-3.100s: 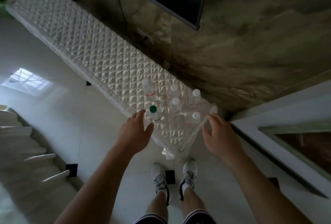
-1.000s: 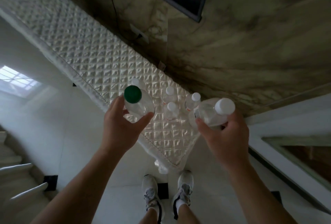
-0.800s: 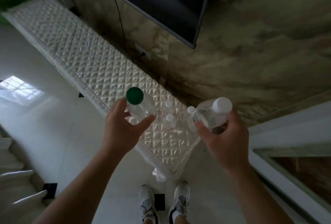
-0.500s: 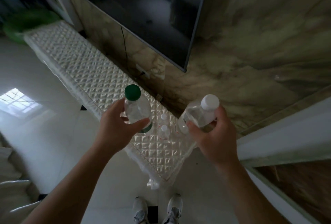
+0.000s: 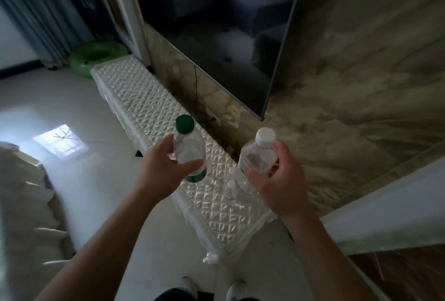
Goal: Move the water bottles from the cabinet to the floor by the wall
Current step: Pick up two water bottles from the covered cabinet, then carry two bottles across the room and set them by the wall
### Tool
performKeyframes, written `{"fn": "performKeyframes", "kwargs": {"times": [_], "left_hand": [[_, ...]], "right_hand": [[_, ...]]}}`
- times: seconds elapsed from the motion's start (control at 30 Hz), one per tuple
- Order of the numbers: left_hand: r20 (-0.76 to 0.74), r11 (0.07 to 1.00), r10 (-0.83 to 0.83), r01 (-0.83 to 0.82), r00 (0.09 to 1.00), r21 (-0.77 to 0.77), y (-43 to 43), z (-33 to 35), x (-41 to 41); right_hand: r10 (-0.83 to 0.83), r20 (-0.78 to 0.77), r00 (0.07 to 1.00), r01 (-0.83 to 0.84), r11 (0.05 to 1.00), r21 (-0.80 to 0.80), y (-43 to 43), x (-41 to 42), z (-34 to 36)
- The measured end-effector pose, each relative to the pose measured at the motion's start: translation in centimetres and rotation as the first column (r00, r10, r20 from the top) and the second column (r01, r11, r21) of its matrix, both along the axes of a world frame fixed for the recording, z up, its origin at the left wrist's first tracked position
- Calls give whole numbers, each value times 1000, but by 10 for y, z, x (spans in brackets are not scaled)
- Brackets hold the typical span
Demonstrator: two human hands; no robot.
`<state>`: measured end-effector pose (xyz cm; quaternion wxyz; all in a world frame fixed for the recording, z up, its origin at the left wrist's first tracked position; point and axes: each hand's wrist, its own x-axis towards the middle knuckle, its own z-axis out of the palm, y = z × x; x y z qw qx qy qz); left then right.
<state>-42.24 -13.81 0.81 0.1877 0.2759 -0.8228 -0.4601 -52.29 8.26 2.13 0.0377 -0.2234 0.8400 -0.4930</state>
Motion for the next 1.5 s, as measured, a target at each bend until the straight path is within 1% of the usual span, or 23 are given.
{"fn": "performKeyframes", "kwargs": {"times": [0.2, 0.37, 0.5, 0.67, 0.8, 1.03, 1.2, 1.5], "left_hand": [[-10, 995, 95, -95, 995, 14, -14, 12, 26], [-19, 988, 153, -152, 988, 37, -54, 15, 54], [-20, 983, 183, -182, 983, 28, -105, 13, 84], [-43, 973, 231, -231, 972, 11, -176, 13, 125], [-58, 964, 267, -266, 962, 15, -234, 13, 159], [-109, 941, 338, -334, 935, 47, -307, 17, 205], [-143, 924, 382, -377, 913, 64, -345, 15, 217], [-122, 895, 447, -444, 886, 51, -428, 2, 198]], "right_hand": [[97, -28, 995, -96, 995, 12, -23, 2, 19], [142, -52, 988, -142, 990, -1, -69, 12, 28], [169, -71, 983, -170, 985, -11, -125, 33, 27], [231, -42, 972, -232, 972, -22, -205, 71, 21], [244, -20, 970, -245, 969, -26, -272, 98, 11], [280, -48, 959, -281, 960, -10, -361, 128, 12], [319, -67, 946, -319, 948, 1, -413, 131, 19], [405, -59, 912, -405, 914, 15, -511, 95, 7]]}}
